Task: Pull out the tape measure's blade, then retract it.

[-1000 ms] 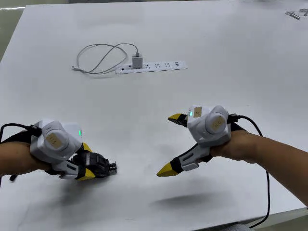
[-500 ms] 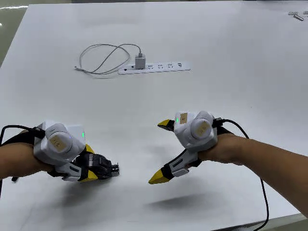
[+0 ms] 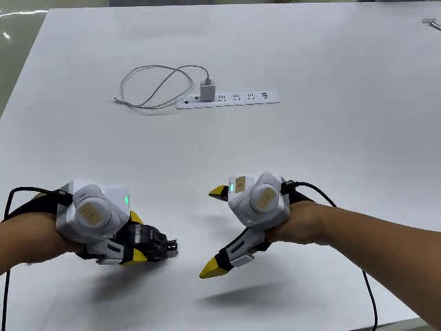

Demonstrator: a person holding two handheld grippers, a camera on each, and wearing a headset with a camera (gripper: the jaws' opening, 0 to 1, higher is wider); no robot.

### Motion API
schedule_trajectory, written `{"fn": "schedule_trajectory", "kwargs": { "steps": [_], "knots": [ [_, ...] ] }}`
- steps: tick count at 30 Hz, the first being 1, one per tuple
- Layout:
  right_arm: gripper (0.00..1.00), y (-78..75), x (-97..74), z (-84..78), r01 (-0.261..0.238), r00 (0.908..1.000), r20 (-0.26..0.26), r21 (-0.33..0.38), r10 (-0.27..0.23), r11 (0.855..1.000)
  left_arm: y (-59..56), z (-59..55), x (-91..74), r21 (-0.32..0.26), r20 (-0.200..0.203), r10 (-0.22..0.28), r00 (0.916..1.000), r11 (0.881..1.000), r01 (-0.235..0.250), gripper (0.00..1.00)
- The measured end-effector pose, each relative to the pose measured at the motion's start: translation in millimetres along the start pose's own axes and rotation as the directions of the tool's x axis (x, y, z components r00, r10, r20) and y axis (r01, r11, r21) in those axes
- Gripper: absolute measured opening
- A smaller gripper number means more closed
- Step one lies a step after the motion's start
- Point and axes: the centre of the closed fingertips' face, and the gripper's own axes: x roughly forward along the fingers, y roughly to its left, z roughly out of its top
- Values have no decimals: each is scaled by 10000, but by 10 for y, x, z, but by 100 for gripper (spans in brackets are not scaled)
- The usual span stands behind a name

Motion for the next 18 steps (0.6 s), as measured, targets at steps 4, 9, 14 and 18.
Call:
{"fn": "schedule_trajectory", "kwargs": {
  "steps": [4,9,14,18],
  "knots": [
    [85,6,62,28,-91,10000,-35,-126,90,9999,10,-4,6,-233,49,-39,10000,9997,40,32],
    [78,15,145,57,-229,9997,-64,-254,227,9994,-6,-2,4,-375,109,3,9999,9993,2,32],
    [71,27,251,60,-333,9994,-138,-394,327,9987,-4,-5,4,-309,102,-31,9999,9995,34,32],
    [62,63,352,54,-483,9984,-312,-709,461,9963,-8,-2,1,-316,85,-51,10000,9995,54,32]
  ]
}}
